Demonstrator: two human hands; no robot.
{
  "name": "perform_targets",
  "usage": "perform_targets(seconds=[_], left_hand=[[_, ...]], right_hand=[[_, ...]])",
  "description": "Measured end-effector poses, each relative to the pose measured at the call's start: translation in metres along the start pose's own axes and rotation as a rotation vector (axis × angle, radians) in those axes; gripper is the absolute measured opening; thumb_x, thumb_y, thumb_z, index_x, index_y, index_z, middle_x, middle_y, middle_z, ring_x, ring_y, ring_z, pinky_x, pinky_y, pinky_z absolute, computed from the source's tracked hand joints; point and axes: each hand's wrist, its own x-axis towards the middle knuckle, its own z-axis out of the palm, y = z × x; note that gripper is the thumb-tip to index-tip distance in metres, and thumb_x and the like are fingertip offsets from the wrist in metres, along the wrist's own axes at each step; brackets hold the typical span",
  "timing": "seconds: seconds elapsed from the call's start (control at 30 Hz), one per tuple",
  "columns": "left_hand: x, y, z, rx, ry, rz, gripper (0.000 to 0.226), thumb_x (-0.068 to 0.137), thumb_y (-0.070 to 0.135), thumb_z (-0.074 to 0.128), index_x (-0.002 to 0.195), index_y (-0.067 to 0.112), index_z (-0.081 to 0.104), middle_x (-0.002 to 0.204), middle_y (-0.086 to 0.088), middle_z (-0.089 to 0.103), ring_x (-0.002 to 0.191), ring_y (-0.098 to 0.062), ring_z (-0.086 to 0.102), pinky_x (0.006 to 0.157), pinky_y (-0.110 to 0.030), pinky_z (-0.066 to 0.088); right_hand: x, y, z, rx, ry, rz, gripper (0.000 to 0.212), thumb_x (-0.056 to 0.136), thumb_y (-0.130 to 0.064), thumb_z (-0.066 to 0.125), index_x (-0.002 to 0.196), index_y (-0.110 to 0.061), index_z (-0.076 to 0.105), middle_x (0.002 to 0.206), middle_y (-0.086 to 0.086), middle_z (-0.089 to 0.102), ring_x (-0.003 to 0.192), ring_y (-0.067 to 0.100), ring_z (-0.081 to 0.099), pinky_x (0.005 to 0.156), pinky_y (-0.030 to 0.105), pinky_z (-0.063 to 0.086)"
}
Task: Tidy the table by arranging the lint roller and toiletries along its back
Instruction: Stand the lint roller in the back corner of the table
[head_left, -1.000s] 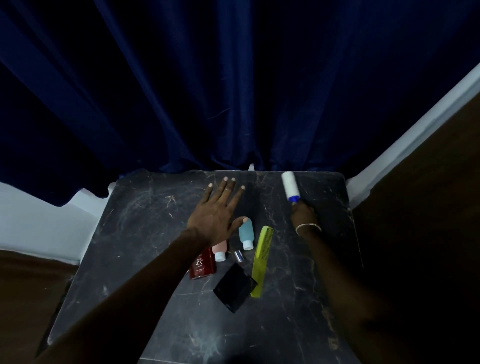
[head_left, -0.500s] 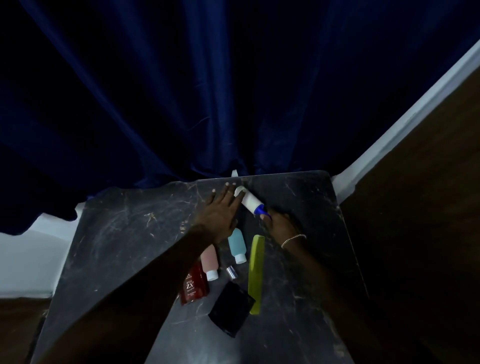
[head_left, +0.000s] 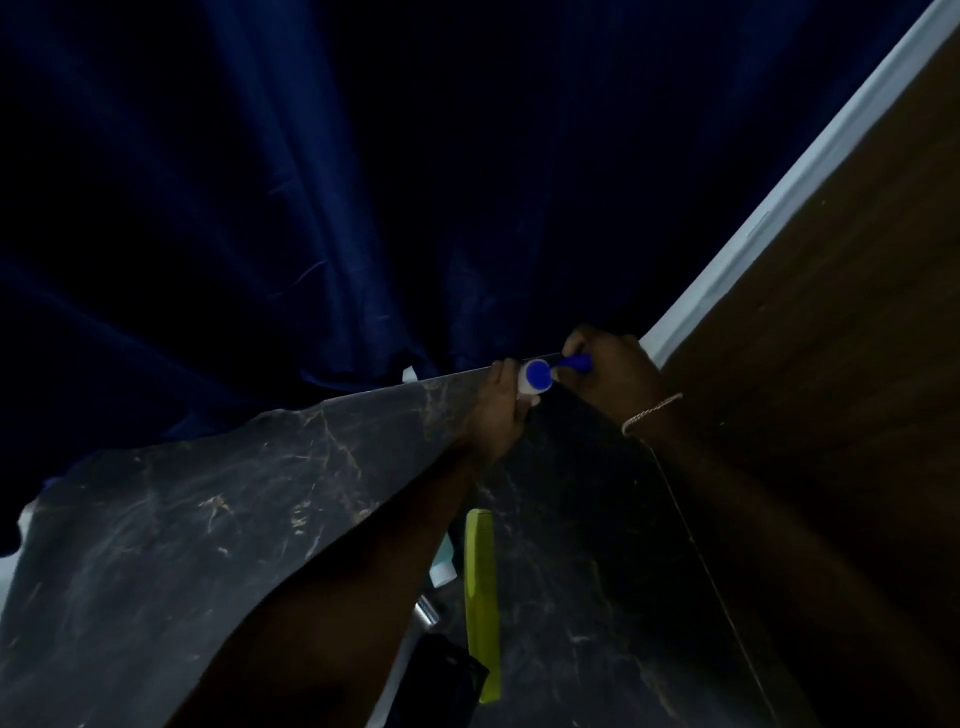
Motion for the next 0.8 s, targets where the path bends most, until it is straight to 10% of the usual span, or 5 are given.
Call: perform_targets(seconds=[0.47, 0.8], left_hand=[[0.050, 0.022, 0.078, -0.124, -0.055, -0.217, 0.046, 0.105, 0.013, 0.053, 0.148, 0.001, 0.041, 0.140, -0.021, 0.058, 0.128, -0.035, 0.058, 0.108, -0.037, 0.041], [0.051, 0.026, 0.073, -0.148, -0.025, -0.186, 0.047, 0.102, 0.016, 0.060, 0.145, 0.003, 0.047, 0.142, -0.017, 0.059, 0.131, -0.031, 0.058, 0.110, -0.034, 0.040]], right_hand=[[0.045, 0.052, 0.004, 0.134, 0.168, 0.055, 0.028, 0.086, -0.010, 0.074, 0.113, -0.011, 0.067, 0.090, -0.005, 0.064, 0.079, 0.004, 0.060, 0.062, -0.011, 0.035], [0.049, 0.048, -0.003, 0.152, 0.149, 0.100, 0.024, 0.086, -0.012, 0.074, 0.109, -0.010, 0.068, 0.098, 0.007, 0.074, 0.090, 0.015, 0.066, 0.084, 0.026, 0.052]])
